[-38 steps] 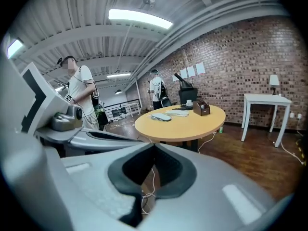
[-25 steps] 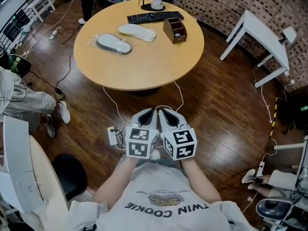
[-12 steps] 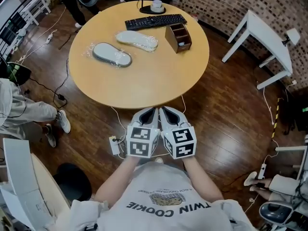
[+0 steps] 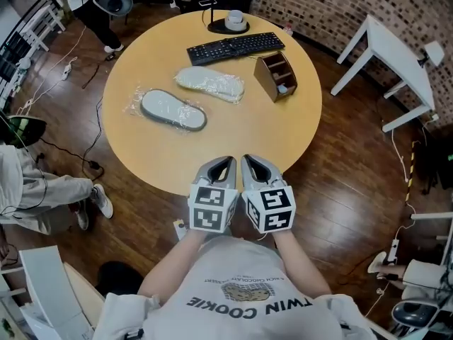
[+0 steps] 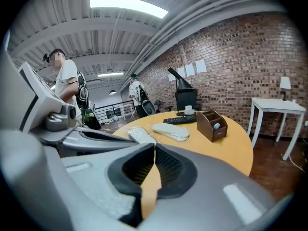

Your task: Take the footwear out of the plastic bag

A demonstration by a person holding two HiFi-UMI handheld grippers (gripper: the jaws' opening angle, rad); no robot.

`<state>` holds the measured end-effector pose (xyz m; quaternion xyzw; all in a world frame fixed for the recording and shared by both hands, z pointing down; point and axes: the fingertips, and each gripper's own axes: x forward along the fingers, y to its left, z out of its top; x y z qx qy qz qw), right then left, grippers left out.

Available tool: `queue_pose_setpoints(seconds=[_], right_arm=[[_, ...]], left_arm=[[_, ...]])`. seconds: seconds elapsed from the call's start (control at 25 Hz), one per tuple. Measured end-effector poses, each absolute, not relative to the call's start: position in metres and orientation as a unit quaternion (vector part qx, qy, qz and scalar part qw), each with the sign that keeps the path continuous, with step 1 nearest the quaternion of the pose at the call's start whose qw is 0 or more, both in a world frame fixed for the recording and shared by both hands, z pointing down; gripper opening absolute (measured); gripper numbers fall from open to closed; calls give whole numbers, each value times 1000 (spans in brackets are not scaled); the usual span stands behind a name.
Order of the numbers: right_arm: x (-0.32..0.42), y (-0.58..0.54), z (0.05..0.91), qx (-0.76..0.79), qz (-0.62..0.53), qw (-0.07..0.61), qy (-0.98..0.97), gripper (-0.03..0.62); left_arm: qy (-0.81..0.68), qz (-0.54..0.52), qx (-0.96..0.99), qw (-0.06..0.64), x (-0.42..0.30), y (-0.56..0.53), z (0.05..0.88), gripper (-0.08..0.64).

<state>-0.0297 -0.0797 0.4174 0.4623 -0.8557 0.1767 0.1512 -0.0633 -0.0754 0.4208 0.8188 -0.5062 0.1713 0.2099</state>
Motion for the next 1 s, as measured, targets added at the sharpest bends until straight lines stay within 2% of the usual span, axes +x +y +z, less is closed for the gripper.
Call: queue_pose_setpoints(seconds=[0.28,1.0], right_arm=[[-57,-132,415,465,185,153,-852,5],[-45,-282,441,432,242,125,-860,46]], left_arm=[[-504,179,823,193,-99,-128,412,8],[-564,215,776,183,-129,-280,428,8]])
